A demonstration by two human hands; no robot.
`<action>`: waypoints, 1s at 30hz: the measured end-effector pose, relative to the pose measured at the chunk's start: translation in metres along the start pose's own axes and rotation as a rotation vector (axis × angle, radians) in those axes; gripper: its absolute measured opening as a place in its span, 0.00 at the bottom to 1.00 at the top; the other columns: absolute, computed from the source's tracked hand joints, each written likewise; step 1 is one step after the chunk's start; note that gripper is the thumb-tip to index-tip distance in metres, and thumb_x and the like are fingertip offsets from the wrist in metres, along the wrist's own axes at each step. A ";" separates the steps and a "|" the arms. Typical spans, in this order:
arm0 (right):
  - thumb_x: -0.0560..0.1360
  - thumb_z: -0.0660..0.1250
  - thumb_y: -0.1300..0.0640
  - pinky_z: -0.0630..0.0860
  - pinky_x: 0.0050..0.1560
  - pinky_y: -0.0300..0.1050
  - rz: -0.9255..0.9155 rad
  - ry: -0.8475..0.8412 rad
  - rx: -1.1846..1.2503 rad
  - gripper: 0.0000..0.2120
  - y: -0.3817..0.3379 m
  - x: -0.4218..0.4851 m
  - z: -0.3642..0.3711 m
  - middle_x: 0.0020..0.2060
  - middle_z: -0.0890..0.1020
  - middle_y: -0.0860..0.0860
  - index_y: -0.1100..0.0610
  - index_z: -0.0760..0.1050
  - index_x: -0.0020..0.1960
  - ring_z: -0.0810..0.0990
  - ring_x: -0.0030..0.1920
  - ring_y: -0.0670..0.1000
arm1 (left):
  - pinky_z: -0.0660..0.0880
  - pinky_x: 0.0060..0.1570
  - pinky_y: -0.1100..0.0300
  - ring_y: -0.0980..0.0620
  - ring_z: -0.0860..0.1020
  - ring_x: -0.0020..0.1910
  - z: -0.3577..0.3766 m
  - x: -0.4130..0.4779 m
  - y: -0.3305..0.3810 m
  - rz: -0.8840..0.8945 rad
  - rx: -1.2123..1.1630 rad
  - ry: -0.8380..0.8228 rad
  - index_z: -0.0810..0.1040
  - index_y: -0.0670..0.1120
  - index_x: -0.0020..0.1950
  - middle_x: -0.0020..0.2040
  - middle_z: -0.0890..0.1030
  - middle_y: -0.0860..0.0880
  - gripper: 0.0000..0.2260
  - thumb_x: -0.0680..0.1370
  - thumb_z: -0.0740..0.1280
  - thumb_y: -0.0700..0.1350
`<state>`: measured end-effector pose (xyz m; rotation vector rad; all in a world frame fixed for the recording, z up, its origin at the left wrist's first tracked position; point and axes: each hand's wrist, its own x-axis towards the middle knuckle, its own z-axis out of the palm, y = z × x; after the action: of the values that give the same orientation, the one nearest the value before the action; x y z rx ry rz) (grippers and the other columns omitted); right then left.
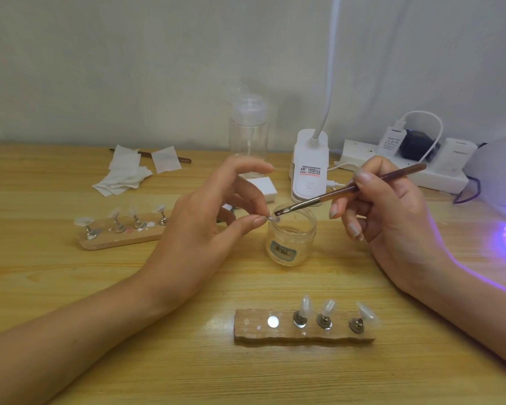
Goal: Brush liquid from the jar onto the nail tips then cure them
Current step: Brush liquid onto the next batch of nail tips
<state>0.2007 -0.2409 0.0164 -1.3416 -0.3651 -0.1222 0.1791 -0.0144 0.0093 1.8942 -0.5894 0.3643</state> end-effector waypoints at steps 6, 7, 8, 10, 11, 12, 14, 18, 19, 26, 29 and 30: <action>0.78 0.63 0.55 0.68 0.24 0.36 0.017 0.043 -0.017 0.09 0.000 0.001 -0.001 0.30 0.81 0.56 0.54 0.68 0.40 0.71 0.23 0.48 | 0.78 0.47 0.51 0.50 0.82 0.51 0.000 0.000 0.000 -0.006 -0.007 -0.001 0.72 0.55 0.66 0.44 0.82 0.55 0.22 0.77 0.71 0.35; 0.79 0.63 0.55 0.68 0.24 0.36 0.010 0.028 -0.011 0.10 -0.001 0.000 -0.001 0.30 0.81 0.55 0.54 0.68 0.40 0.71 0.23 0.48 | 0.78 0.47 0.52 0.50 0.82 0.50 0.000 0.000 0.000 -0.005 -0.004 -0.001 0.72 0.55 0.66 0.44 0.82 0.56 0.22 0.77 0.71 0.36; 0.79 0.63 0.55 0.68 0.24 0.36 0.010 0.013 -0.011 0.10 0.000 0.000 0.000 0.30 0.81 0.56 0.54 0.68 0.40 0.71 0.23 0.48 | 0.78 0.46 0.53 0.50 0.82 0.50 0.000 0.000 0.000 -0.004 0.000 -0.001 0.72 0.55 0.66 0.44 0.82 0.56 0.22 0.77 0.71 0.36; 0.78 0.65 0.54 0.68 0.24 0.36 0.027 0.013 -0.029 0.10 0.000 0.000 0.001 0.30 0.81 0.56 0.54 0.68 0.40 0.71 0.23 0.48 | 0.78 0.45 0.54 0.50 0.82 0.50 0.000 0.000 0.000 -0.007 0.003 -0.003 0.72 0.54 0.68 0.44 0.82 0.56 0.23 0.77 0.71 0.36; 0.78 0.66 0.53 0.68 0.24 0.36 0.035 0.031 -0.041 0.10 0.000 0.000 0.001 0.30 0.81 0.55 0.54 0.68 0.40 0.71 0.23 0.48 | 0.78 0.45 0.55 0.50 0.82 0.50 0.000 0.000 0.000 -0.008 0.003 -0.004 0.72 0.54 0.68 0.44 0.82 0.56 0.23 0.77 0.71 0.36; 0.77 0.65 0.53 0.68 0.24 0.36 0.036 0.051 -0.048 0.10 0.000 0.000 0.000 0.30 0.80 0.55 0.54 0.68 0.40 0.70 0.23 0.48 | 0.78 0.45 0.55 0.50 0.82 0.50 -0.001 0.000 0.000 -0.007 0.004 -0.005 0.72 0.54 0.68 0.44 0.82 0.56 0.24 0.77 0.71 0.36; 0.78 0.65 0.54 0.67 0.23 0.36 0.021 0.056 -0.031 0.10 0.000 0.001 -0.002 0.29 0.80 0.55 0.54 0.67 0.40 0.70 0.23 0.47 | 0.78 0.44 0.55 0.51 0.82 0.50 0.000 0.000 0.000 -0.003 0.007 -0.006 0.72 0.54 0.68 0.44 0.82 0.56 0.24 0.77 0.71 0.36; 0.78 0.65 0.53 0.68 0.24 0.36 0.038 -0.005 -0.012 0.10 0.000 -0.001 0.001 0.31 0.81 0.56 0.53 0.68 0.39 0.71 0.23 0.48 | 0.78 0.44 0.53 0.51 0.82 0.49 0.000 0.000 0.000 0.000 0.012 -0.004 0.72 0.53 0.68 0.44 0.81 0.56 0.24 0.77 0.71 0.35; 0.77 0.66 0.52 0.68 0.24 0.36 0.053 0.010 -0.024 0.10 0.000 -0.001 0.001 0.31 0.81 0.56 0.53 0.68 0.39 0.71 0.23 0.48 | 0.78 0.44 0.53 0.52 0.82 0.48 0.000 0.000 0.000 -0.001 0.011 -0.004 0.72 0.53 0.68 0.44 0.81 0.56 0.24 0.77 0.71 0.35; 0.77 0.63 0.54 0.66 0.23 0.36 0.033 0.012 -0.011 0.10 0.000 0.001 0.000 0.31 0.81 0.56 0.53 0.68 0.39 0.70 0.22 0.47 | 0.77 0.44 0.52 0.50 0.82 0.49 0.000 0.000 0.000 0.000 -0.001 -0.005 0.72 0.53 0.68 0.44 0.82 0.56 0.23 0.77 0.71 0.35; 0.76 0.67 0.51 0.66 0.23 0.36 0.069 0.051 -0.040 0.11 0.000 0.001 0.000 0.30 0.81 0.56 0.53 0.69 0.39 0.70 0.22 0.47 | 0.77 0.44 0.53 0.50 0.81 0.50 0.000 0.001 0.000 -0.001 -0.003 -0.008 0.72 0.53 0.68 0.44 0.82 0.56 0.23 0.77 0.71 0.35; 0.74 0.67 0.50 0.65 0.23 0.36 0.070 0.067 -0.045 0.10 0.000 0.001 0.000 0.30 0.81 0.55 0.53 0.68 0.40 0.69 0.22 0.47 | 0.77 0.43 0.53 0.50 0.81 0.50 0.000 0.001 0.000 -0.001 -0.003 -0.009 0.72 0.53 0.68 0.44 0.81 0.56 0.23 0.77 0.71 0.35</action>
<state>0.2018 -0.2410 0.0170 -1.3901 -0.2597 -0.1170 0.1796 -0.0146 0.0094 1.8937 -0.5948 0.3540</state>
